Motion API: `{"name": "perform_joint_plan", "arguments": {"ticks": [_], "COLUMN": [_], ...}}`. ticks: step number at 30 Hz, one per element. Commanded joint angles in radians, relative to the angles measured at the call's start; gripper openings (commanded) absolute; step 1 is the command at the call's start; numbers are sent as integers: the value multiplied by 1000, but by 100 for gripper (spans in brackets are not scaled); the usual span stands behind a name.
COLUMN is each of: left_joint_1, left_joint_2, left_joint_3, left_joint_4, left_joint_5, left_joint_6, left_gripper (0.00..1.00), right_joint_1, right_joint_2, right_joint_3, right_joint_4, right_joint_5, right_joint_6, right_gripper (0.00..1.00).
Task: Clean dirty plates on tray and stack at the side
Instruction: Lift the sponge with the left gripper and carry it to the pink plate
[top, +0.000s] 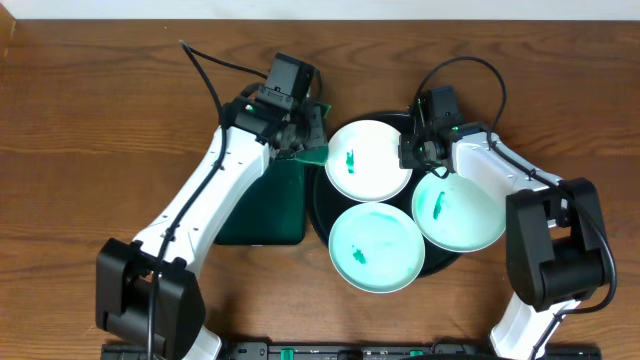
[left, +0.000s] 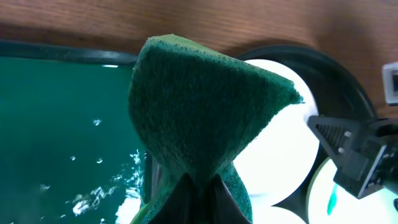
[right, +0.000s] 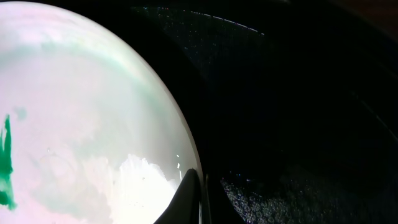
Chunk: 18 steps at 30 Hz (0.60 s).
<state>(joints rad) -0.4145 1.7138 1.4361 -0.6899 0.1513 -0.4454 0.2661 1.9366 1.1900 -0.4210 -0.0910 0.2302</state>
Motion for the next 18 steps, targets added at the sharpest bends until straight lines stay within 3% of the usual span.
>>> {"name": "perform_joint_plan", "arguments": {"ticks": [1,8,18], "left_joint_1": [-21,-71,-116], "left_joint_2": [0,47,185], "left_joint_3": [23,23,23], "left_joint_4": [26,103,188], "left_joint_5": [-2,-3,-6], "left_joint_6": [-5,-11,-119], "left_gripper": [7,7,7], "right_joint_1": [13,13,13], "right_joint_2": [-1,-1,-1], "right_joint_3": [-7,-7,-7], "right_joint_4": [2,2,2], "right_joint_5": [-19,-19,-19], "right_joint_6": [8,8,8], "right_gripper": [1,1,1]}}
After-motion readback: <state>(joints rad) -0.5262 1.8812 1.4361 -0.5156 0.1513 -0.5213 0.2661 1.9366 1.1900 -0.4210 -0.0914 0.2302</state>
